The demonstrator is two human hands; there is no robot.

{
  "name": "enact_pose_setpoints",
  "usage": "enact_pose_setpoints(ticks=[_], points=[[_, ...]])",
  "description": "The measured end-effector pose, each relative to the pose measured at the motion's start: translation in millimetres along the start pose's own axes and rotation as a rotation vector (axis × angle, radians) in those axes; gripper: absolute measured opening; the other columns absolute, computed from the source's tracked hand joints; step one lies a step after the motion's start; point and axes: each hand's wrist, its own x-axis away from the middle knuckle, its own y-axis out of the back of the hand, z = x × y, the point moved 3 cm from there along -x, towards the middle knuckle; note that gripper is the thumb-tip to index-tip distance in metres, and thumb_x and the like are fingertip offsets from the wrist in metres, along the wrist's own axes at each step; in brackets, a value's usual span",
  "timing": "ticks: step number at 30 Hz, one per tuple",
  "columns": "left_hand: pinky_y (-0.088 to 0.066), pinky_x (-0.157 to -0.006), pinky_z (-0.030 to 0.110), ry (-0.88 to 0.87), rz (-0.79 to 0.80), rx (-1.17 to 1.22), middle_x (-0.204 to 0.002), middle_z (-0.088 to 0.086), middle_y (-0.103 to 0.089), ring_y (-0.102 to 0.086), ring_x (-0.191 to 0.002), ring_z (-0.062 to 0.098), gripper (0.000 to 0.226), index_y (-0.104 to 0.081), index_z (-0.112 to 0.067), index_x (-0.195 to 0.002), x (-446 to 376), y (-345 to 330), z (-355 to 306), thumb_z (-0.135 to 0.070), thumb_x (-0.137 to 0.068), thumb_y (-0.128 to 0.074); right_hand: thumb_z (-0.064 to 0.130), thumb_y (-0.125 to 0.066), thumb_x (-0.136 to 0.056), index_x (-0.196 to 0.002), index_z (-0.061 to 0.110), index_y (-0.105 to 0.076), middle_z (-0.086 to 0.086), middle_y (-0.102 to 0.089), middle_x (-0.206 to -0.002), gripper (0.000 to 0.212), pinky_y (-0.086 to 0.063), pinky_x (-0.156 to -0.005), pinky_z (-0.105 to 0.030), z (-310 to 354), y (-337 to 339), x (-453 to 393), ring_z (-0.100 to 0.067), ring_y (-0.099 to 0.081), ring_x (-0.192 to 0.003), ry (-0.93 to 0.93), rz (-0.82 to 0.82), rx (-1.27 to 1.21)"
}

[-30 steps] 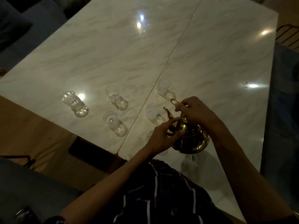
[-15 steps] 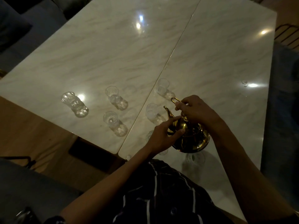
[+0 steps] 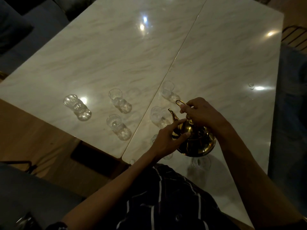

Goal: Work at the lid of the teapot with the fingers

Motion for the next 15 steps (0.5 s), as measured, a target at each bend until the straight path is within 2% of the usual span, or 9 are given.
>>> enact_pose_setpoints(ticks=[3,8,13,15], points=[[-0.048,-0.079,0.0,-0.006,-0.002,0.004,-0.127,0.006,-0.07,-0.062,-0.106,0.004,0.053,-0.054,-0.025,-0.147,0.1,-0.1,-0.1,-0.031,-0.098,-0.071,0.035,-0.052,-0.1,-0.092,0.016,-0.071,-0.001,-0.063,-0.072,0.028,-0.042,-0.057,-0.023,0.1,-0.1,1.1,-0.011,-0.063,-0.068,0.003,-0.006,-0.002],[-0.046,-0.077,-0.002,-0.006,0.0,-0.006,-0.13,0.006,-0.068,-0.058,-0.099,-0.005,0.053,-0.053,-0.025,-0.148,0.2,0.5,-0.3,-0.031,-0.098,-0.07,0.035,-0.052,-0.1,-0.094,0.015,-0.072,-0.001,-0.064,-0.073,0.029,-0.043,-0.058,-0.024,0.1,-0.4,1.2,-0.009,-0.063,-0.07,-0.004,-0.011,-0.004],[-0.047,-0.079,-0.001,-0.003,0.004,-0.003,-0.129,0.007,-0.069,-0.061,-0.106,0.002,0.054,-0.053,-0.026,-0.149,0.8,1.8,1.7,-0.033,-0.098,-0.07,0.034,-0.052,-0.1,-0.096,0.012,-0.073,-0.003,-0.064,-0.074,0.03,-0.045,-0.059,-0.024,1.9,-1.7,1.6,-0.011,-0.063,-0.07,-0.004,-0.013,-0.006],[-0.047,-0.079,-0.001,0.0,0.009,-0.005,-0.131,0.006,-0.069,-0.062,-0.101,-0.006,0.054,-0.053,-0.027,-0.149,1.0,2.2,2.1,-0.033,-0.098,-0.07,0.034,-0.053,-0.099,-0.095,0.012,-0.073,-0.004,-0.064,-0.074,0.03,-0.046,-0.059,-0.025,2.3,-2.4,1.8,-0.013,-0.064,-0.07,-0.01,-0.017,-0.012]])
